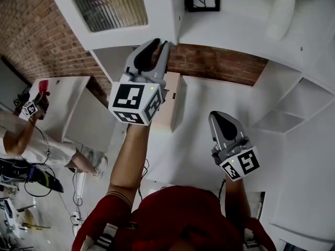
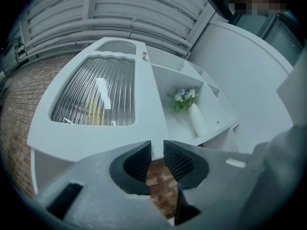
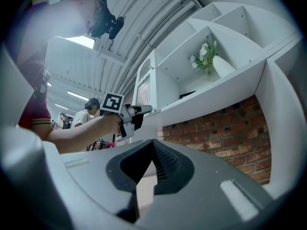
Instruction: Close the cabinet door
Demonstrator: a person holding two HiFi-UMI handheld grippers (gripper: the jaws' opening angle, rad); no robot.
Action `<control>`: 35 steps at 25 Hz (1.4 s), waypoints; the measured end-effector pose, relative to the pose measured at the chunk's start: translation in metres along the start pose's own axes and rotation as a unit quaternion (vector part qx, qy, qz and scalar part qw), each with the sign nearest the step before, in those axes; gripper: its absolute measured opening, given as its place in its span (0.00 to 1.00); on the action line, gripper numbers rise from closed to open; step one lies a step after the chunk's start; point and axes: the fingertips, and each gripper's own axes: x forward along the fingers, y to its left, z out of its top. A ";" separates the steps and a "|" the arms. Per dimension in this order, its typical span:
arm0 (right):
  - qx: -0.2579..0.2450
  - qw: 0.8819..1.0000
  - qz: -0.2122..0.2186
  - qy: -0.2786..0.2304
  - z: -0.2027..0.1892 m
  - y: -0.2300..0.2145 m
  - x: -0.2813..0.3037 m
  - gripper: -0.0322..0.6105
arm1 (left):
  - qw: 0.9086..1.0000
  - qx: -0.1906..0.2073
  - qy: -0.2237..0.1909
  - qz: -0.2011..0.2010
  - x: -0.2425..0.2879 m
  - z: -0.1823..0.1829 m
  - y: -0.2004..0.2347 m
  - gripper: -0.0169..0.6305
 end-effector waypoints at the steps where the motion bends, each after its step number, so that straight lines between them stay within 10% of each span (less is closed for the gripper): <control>1: 0.000 1.000 0.001 0.001 -0.001 0.000 0.001 0.07 | 1.000 0.001 -0.001 0.000 0.000 0.000 0.000 0.14; 35: -0.016 1.000 -0.005 0.000 0.012 0.025 0.001 0.07 | 0.999 -0.018 -0.021 -0.044 -0.030 0.010 -0.008 0.10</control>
